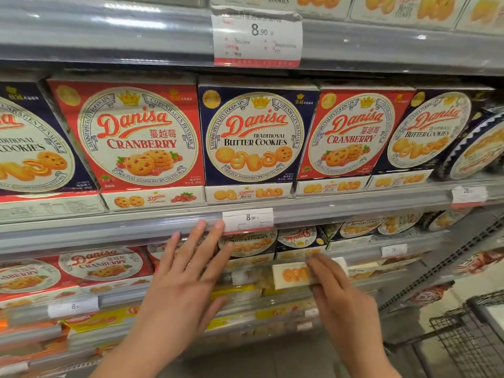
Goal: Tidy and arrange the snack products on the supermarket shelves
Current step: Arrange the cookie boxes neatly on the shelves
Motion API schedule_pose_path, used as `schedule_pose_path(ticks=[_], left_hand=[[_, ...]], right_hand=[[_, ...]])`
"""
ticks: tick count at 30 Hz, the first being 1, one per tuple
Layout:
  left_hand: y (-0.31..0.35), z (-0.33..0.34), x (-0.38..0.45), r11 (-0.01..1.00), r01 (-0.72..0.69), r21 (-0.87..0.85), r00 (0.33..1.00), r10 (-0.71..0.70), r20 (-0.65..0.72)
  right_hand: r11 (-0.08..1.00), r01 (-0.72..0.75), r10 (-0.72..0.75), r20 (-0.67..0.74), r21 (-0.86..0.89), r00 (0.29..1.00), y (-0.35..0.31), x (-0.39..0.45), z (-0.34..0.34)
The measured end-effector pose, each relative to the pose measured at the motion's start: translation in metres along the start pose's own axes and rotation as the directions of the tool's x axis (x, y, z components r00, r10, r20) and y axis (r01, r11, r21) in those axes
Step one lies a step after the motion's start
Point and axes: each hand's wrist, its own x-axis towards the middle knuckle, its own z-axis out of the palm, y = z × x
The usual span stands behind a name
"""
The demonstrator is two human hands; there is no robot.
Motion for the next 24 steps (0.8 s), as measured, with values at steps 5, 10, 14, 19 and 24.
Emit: schedule_pose_path(ticks=[5,10,14,19,24], left_hand=[[0.001,-0.001,-0.001,1.0,0.003,0.008,1.0,-0.003,0.018],[0.0,-0.005,-0.001,1.0,0.009,0.013,1.0,-0.009,0.003],[-0.001,-0.005,-0.001,1.0,0.005,0.016,1.0,-0.005,0.001],[0.0,-0.006,-0.001,1.0,0.014,0.012,1.0,-0.014,0.006],[0.001,-0.005,0.0,1.0,0.011,0.007,1.0,-0.011,0.004]], right_hand=[[0.992,-0.067,0.059,-0.079,-0.103,0.995,0.028,0.016,-0.01],[0.991,-0.085,0.076,-0.095,-0.103,0.993,0.036,0.029,-0.007],[0.991,-0.07,0.059,-0.103,-0.115,0.993,0.036,0.033,-0.006],[0.989,-0.04,0.023,-0.12,-0.145,0.992,0.039,0.04,0.001],[0.984,-0.041,0.026,-0.083,-0.174,0.996,0.042,0.051,0.008]])
